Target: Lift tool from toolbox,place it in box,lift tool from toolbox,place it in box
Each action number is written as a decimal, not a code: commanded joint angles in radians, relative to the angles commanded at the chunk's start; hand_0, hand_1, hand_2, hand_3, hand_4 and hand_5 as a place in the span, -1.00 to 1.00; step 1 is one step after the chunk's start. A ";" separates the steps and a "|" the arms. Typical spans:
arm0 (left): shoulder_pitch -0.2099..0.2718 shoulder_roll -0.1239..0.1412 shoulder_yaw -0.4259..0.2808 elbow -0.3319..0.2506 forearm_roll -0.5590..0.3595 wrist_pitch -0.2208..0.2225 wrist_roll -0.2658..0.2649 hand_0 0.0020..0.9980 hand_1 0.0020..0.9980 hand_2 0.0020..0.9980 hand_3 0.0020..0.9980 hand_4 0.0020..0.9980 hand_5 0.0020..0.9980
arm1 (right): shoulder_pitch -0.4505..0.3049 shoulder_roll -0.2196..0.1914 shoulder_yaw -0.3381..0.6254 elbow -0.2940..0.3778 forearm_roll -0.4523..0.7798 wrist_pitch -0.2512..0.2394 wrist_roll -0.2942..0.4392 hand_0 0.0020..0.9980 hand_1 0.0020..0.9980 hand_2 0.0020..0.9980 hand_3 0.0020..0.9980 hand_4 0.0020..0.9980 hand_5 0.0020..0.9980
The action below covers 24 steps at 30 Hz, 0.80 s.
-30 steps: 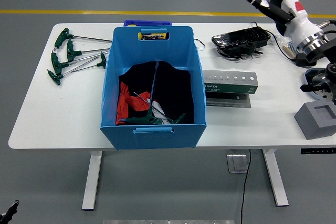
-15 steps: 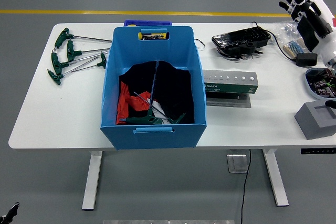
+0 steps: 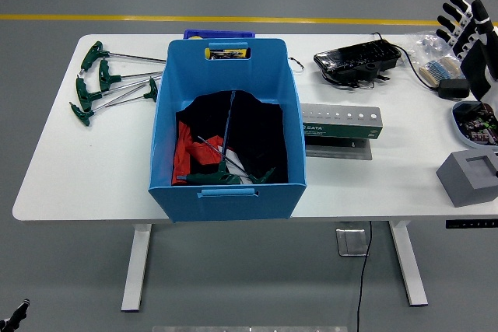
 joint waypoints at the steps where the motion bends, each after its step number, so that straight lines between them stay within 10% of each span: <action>1: -0.001 -0.001 0.000 0.000 -0.001 0.000 0.000 0.78 0.80 0.82 0.51 0.40 0.58 | -0.004 0.002 0.004 -0.003 -0.003 0.002 0.000 1.00 0.91 0.96 1.00 1.00 1.00; 24: -0.014 -0.005 0.016 0.000 -0.014 -0.001 -0.001 0.78 0.80 0.82 0.51 0.40 0.58 | -0.074 0.046 0.154 -0.150 -0.064 0.057 0.006 1.00 0.88 0.91 1.00 1.00 1.00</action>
